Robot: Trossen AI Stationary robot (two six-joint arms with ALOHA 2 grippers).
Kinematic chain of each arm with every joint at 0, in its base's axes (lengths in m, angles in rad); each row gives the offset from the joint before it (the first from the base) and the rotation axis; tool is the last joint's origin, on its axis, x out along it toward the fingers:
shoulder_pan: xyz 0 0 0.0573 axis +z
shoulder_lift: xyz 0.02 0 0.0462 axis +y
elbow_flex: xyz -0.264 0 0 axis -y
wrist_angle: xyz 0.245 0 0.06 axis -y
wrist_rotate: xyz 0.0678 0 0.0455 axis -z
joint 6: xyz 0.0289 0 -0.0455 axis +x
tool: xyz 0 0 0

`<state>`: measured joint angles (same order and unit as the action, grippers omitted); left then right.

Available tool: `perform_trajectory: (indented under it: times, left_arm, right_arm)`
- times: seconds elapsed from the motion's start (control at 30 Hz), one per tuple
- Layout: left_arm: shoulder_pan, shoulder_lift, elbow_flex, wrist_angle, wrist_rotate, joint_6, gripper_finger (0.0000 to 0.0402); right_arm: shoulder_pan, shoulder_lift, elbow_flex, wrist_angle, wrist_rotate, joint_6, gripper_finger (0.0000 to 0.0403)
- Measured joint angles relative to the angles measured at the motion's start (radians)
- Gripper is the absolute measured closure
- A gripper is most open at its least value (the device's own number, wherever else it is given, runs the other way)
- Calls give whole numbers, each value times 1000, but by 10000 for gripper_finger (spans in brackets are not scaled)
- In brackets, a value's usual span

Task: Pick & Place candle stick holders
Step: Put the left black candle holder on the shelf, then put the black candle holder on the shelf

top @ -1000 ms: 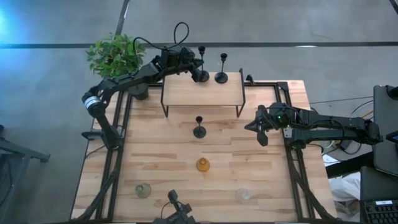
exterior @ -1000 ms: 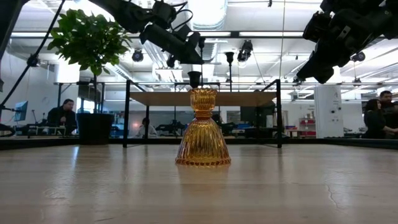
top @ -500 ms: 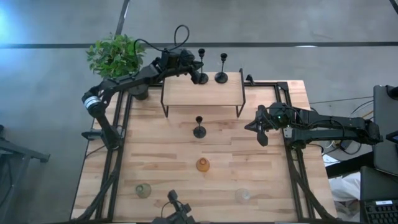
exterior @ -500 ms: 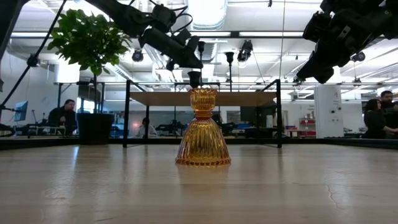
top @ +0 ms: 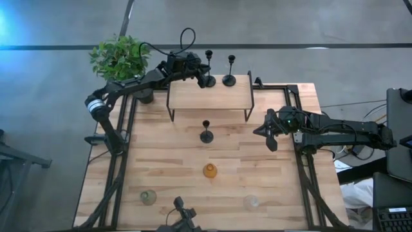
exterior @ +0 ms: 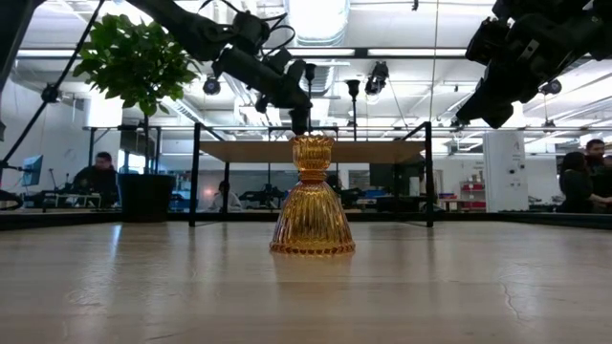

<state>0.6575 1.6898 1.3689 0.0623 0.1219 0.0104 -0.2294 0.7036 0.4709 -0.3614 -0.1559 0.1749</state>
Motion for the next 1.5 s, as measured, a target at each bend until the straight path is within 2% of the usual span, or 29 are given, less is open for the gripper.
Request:
perform_trajectory:
  times: [0.13,0.37,0.77,1.23,1.5]
  left_arm:
    - [0,0,0,11,0,11,300]
    - [2,0,1,38,-13,12,281]
    - [10,-6,1,-9,-16,20,236]
    - [15,-119,1,-222,-46,79,225]
    - [-7,-230,0,-452,-52,71,225]
  right_arm:
    - [0,0,0,0,0,0,390]
    - [0,0,0,0,0,0,390]
    - [0,0,0,0,0,0,390]
    - [0,0,0,0,0,0,390]
    - [0,0,0,0,0,0,390]
